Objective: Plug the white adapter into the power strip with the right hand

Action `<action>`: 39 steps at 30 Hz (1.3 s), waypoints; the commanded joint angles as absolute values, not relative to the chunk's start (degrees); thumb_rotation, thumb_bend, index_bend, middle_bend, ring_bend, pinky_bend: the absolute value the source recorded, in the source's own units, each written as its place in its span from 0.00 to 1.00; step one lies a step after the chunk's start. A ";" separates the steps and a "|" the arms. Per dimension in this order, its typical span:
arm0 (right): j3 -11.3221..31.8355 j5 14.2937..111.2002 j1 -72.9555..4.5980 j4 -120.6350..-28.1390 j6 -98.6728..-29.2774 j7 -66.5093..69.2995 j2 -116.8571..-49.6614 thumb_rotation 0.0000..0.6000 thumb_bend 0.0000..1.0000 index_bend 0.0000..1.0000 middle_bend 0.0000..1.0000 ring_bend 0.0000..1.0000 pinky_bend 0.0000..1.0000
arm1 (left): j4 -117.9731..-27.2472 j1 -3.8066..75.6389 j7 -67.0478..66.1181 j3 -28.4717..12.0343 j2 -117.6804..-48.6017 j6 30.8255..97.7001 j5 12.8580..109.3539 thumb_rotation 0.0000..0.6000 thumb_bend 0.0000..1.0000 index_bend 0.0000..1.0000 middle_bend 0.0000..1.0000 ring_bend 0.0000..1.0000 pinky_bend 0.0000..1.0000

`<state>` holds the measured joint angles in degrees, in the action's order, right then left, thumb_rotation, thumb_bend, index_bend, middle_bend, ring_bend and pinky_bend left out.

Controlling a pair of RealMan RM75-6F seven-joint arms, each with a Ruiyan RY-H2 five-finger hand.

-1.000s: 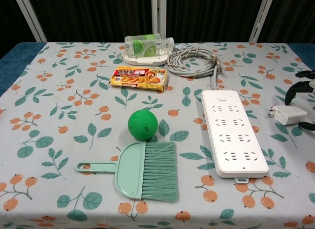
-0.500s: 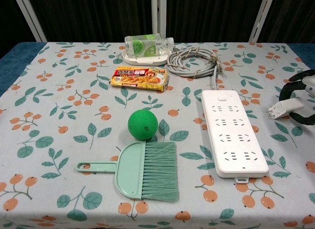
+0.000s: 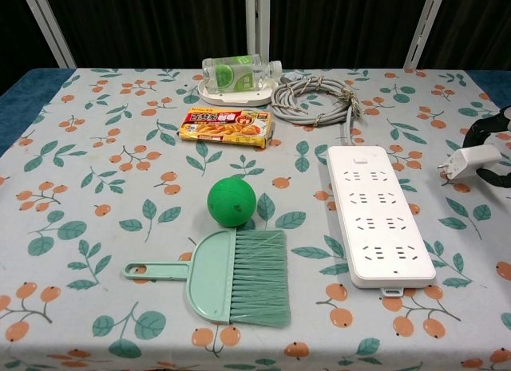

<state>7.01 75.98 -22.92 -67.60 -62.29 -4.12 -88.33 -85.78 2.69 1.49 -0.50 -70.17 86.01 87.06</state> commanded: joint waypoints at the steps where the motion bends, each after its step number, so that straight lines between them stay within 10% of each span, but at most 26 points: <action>1: 7.47 74.02 -22.66 -67.91 -61.22 -4.01 -88.57 1.00 0.33 0.50 0.41 0.19 0.00 | -85.56 2.70 1.73 -0.46 -70.37 85.93 87.05 1.00 0.13 0.00 0.00 0.00 0.00; 8: 7.60 73.98 -23.44 -70.96 -61.07 -8.55 -85.09 1.00 0.33 0.51 0.44 0.20 0.00 | -85.18 2.67 2.06 -0.29 -70.26 85.89 87.23 1.00 0.13 0.00 0.00 0.00 0.00; 22: 5.20 66.59 -33.90 -89.01 -53.36 -58.67 -72.58 1.00 0.40 0.63 0.54 0.28 0.00 | -85.21 2.53 2.35 0.05 -70.24 86.34 87.92 1.00 0.13 0.00 0.00 0.00 0.00; 39: 1.26 33.19 -44.73 -95.14 -73.00 -101.25 -86.96 1.00 0.40 0.63 0.54 0.28 0.00 | -80.97 2.88 6.68 0.10 -71.98 85.42 87.79 1.00 0.13 0.00 0.00 0.00 0.00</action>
<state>2.31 35.17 -42.70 -94.44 -69.92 -98.47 -84.35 -81.10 2.87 6.55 0.12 -71.89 85.45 87.82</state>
